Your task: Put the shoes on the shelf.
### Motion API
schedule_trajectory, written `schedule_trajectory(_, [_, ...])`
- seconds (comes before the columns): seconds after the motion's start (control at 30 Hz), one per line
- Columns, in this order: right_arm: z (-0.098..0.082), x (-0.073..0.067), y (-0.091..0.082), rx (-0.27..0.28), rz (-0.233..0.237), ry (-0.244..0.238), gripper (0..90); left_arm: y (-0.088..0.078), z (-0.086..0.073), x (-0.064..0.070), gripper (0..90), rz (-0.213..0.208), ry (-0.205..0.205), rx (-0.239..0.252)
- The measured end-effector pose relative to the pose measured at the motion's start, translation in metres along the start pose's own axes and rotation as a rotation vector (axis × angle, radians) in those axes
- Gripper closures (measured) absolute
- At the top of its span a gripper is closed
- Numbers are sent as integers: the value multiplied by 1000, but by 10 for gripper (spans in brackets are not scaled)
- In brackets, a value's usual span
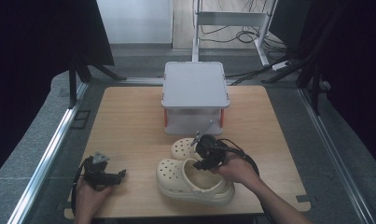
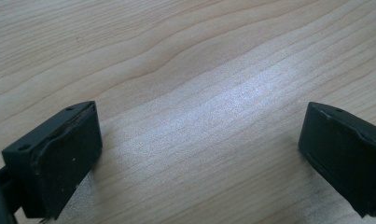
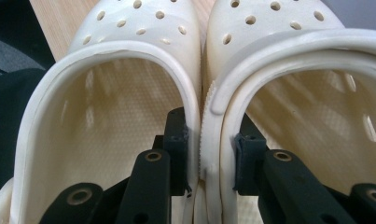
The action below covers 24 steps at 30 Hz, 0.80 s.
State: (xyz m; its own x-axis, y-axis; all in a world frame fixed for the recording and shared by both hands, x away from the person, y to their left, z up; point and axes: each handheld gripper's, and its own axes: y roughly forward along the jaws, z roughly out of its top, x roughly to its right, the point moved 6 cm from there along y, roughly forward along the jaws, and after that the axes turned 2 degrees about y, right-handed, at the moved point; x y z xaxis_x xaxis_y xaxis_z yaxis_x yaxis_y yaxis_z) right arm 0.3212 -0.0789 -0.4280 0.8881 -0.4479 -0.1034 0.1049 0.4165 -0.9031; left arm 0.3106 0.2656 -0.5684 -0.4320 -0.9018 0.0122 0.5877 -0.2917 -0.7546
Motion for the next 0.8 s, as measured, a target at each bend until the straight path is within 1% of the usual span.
schedule_trajectory(0.2, [7, 2, -22, 12, -6, 13, 719, 0, 0, 0, 0, 0, -2, 3])
schedule_trajectory(0.57, [26, 5, -72, 38, -35, 40, 719, 0, 0, 0, 0, -1, -1, 1])
schedule_trajectory(0.7, [35, 11, -91, 58, -46, 63, 719, 0, 0, 0, 0, -1, -1, 1])
schedule_trajectory(0.8, [43, 17, -103, 72, -63, 83, 719, 0, 0, 0, 0, -1, -1, 1])
